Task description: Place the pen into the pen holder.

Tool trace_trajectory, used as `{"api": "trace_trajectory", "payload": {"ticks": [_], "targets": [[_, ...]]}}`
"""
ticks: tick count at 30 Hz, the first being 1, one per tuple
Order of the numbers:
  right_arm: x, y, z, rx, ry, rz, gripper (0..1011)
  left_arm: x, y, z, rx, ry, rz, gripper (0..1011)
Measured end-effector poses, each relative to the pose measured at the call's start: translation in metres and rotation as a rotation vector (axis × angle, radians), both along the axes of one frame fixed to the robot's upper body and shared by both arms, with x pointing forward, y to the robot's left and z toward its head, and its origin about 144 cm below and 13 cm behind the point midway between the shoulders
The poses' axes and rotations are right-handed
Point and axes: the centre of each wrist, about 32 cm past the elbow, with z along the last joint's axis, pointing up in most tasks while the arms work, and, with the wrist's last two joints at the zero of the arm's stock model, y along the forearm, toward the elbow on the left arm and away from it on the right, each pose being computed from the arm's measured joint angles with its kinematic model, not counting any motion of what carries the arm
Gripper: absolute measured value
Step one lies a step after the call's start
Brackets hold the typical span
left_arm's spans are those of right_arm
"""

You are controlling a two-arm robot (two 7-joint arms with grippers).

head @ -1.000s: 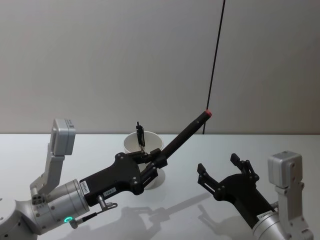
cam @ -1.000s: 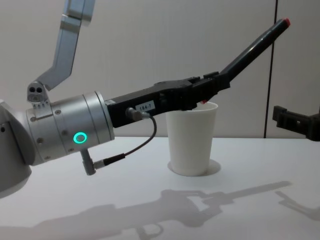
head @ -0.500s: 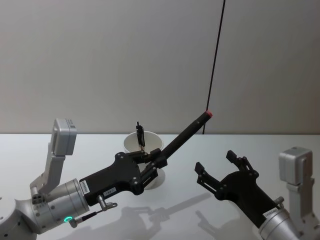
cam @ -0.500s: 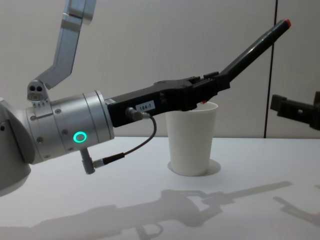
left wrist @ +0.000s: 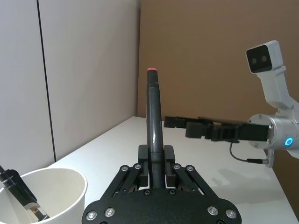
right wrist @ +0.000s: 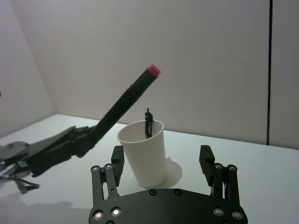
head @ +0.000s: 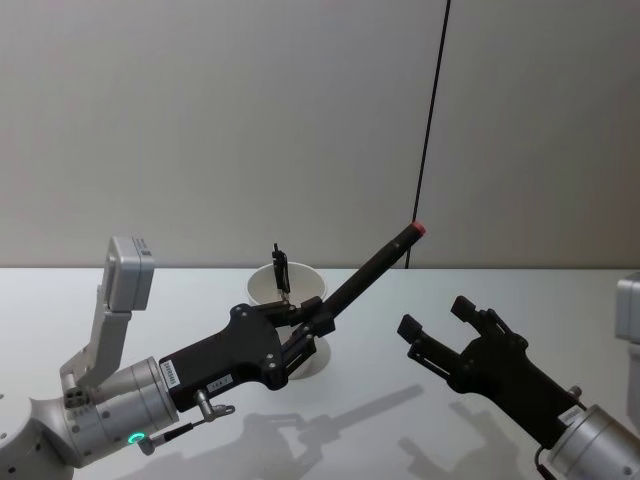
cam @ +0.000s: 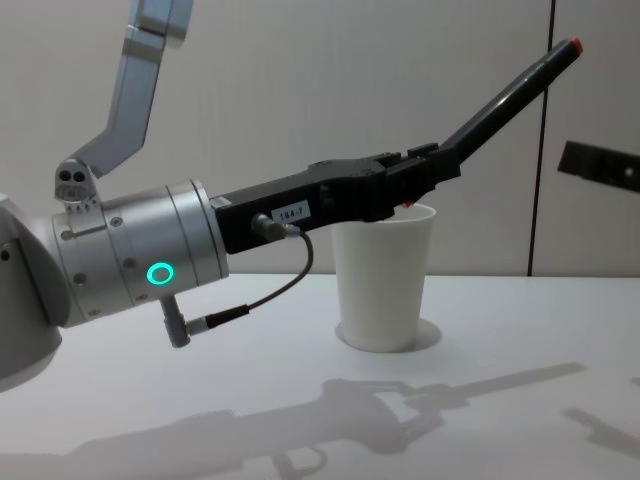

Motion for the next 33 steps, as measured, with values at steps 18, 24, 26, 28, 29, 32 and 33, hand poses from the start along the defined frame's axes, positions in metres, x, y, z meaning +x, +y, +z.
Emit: {"api": "trace_trajectory", "payload": {"ticks": [18,24,26,28,29,32,33], "targets": [[0.005,-0.014,0.02,0.297,0.208,0.129,1001,0.0,0.0,0.0,0.002,-0.001,0.001,202],[0.008,-0.012,0.024,0.389,0.277,0.149,1001,0.0,0.0,0.0,0.002,-0.001,0.001,202],[0.009,-0.01,0.026,0.422,0.301,0.157,1001,0.0,0.0,0.0,0.002,-0.001,0.001,202],[0.011,-0.007,0.029,0.454,0.323,0.167,1001,0.0,0.0,0.0,0.002,-0.001,0.001,201],[0.011,-0.006,0.03,0.461,0.329,0.17,1001,0.0,0.0,0.0,0.002,-0.001,0.001,201],[0.012,-0.004,0.033,0.489,0.351,0.18,1001,0.0,0.0,0.0,0.002,-0.001,0.001,202],[0.013,-0.003,0.034,0.496,0.354,0.182,1001,0.0,0.0,0.0,0.002,-0.001,0.001,201]]}}
